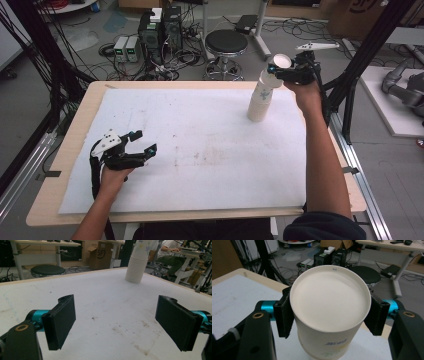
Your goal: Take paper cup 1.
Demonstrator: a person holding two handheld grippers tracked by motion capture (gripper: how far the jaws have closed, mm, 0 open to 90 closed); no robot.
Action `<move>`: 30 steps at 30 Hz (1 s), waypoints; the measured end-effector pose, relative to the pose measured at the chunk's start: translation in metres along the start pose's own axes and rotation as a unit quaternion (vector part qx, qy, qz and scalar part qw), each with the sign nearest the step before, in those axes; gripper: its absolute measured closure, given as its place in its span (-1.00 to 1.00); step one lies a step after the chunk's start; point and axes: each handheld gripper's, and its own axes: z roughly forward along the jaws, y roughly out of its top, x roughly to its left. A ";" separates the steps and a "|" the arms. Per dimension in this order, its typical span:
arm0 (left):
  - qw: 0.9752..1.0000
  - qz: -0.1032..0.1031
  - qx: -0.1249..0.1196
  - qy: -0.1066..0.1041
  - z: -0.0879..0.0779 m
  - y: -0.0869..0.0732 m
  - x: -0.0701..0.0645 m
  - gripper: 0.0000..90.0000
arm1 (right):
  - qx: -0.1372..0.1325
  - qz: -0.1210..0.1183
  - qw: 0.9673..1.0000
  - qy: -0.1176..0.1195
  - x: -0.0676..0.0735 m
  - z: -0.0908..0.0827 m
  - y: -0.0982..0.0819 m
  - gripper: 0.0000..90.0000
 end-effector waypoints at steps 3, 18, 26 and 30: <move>1.000 0.000 0.001 -0.002 0.000 0.000 -0.001 -0.63 | 0.007 -0.008 1.000 0.009 0.005 -0.013 -0.002 -0.21; 1.000 -0.003 0.003 -0.008 0.003 0.001 -0.005 -0.66 | 0.007 -0.054 0.995 0.083 0.044 -0.047 -0.053 -0.20; 1.000 0.003 0.010 -0.021 0.006 0.001 -0.009 -0.66 | 0.011 -0.056 0.992 0.113 0.060 -0.052 -0.083 -0.20; 0.999 0.009 0.011 -0.030 0.007 0.000 -0.012 -0.66 | 0.013 -0.058 0.989 0.134 0.069 -0.048 -0.105 -0.21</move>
